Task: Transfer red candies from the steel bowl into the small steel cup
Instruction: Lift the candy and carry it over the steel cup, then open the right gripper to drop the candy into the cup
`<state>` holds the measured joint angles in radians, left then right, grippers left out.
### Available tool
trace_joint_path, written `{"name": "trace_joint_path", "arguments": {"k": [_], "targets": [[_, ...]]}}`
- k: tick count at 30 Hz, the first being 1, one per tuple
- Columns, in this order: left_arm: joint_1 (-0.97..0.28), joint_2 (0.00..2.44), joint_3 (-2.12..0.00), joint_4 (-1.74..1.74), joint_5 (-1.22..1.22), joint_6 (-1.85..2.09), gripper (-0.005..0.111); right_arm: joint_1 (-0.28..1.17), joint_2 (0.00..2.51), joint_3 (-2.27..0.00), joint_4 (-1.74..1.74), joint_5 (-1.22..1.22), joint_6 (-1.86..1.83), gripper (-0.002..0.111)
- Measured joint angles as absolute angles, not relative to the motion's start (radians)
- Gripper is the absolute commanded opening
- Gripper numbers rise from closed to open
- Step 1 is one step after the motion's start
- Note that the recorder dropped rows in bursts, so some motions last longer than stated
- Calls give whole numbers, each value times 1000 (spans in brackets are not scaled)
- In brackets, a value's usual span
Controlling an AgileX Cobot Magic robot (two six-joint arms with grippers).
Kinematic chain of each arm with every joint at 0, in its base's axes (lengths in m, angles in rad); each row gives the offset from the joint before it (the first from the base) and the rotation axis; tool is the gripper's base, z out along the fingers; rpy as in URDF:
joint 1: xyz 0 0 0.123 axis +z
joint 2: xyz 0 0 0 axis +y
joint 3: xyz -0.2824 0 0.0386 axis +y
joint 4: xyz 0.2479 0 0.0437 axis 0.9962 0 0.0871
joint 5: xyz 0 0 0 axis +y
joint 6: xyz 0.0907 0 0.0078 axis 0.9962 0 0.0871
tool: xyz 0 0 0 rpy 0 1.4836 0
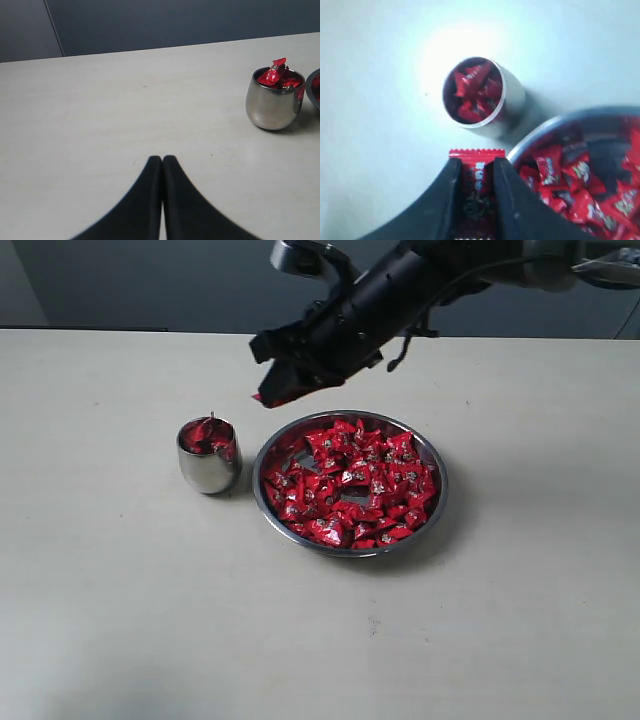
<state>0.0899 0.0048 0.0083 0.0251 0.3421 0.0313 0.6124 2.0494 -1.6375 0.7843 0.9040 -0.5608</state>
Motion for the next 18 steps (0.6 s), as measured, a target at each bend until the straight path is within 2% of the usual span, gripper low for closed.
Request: {"name": "trace_joint_path", "arguments": {"k": [8, 18], "targets": [[90, 5, 8, 25, 342, 31, 0, 703, 2242, -1888, 780, 906, -565, 0], [90, 5, 8, 25, 342, 31, 0, 722, 2381, -1999, 750, 885, -569, 0]]}}
